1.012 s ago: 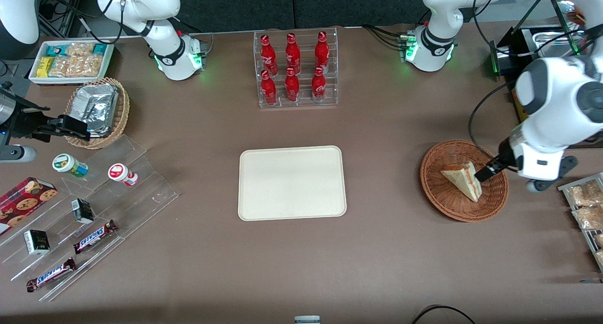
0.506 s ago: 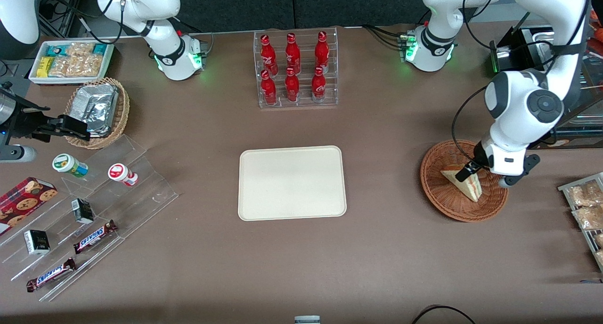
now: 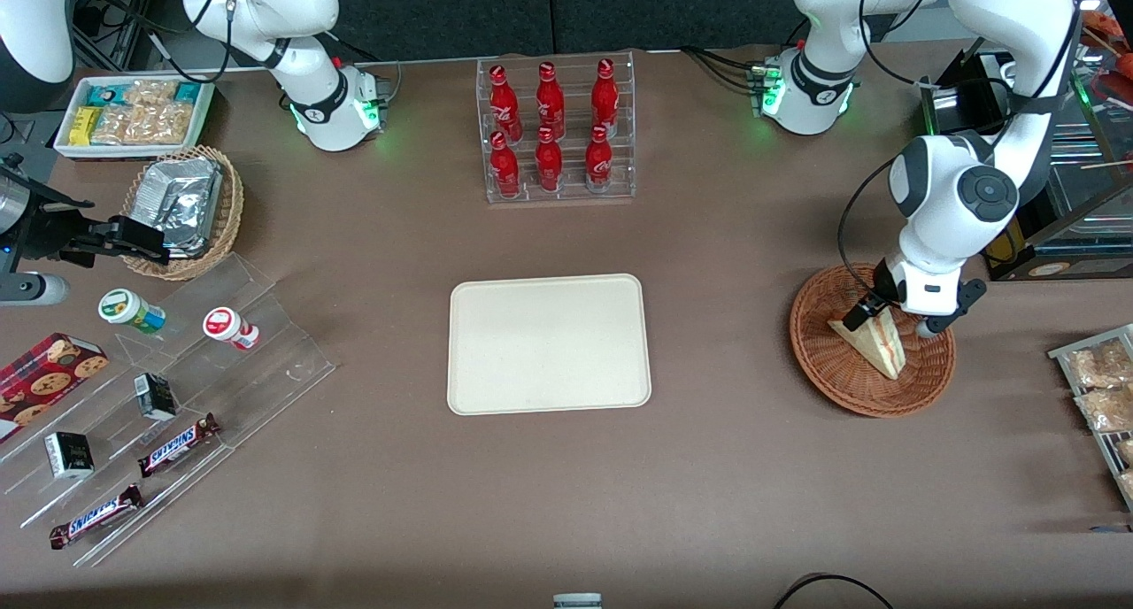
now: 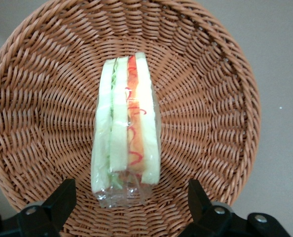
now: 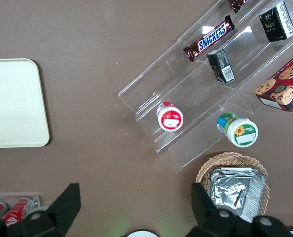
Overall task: Place sandwich from basket to tray
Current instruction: 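Lower the left gripper and close it on the sandwich, then lift the sandwich and carry it over the white tray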
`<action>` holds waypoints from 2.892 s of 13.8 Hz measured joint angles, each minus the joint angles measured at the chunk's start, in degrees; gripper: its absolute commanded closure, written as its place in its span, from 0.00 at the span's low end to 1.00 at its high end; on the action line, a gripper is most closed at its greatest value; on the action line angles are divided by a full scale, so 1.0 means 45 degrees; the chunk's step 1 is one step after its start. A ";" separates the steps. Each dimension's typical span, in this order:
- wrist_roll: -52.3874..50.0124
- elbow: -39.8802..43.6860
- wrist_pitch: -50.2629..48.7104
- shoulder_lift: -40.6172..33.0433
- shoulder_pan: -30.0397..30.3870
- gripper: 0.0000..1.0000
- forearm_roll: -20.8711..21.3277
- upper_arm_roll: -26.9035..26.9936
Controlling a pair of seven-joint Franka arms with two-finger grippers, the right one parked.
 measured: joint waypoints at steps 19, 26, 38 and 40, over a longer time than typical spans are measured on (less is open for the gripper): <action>-0.0004 0.0651 0.0648 0.0585 0.0014 1.00 0.0010 0.0466; 0.0019 0.4115 -0.5322 -0.0352 -0.0117 1.00 0.0041 -0.0423; -0.1765 0.7775 -0.9444 -0.0335 -0.0260 1.00 0.0396 -0.5857; -0.2218 0.7865 -0.9443 -0.0187 -0.0282 1.00 0.0757 -0.6773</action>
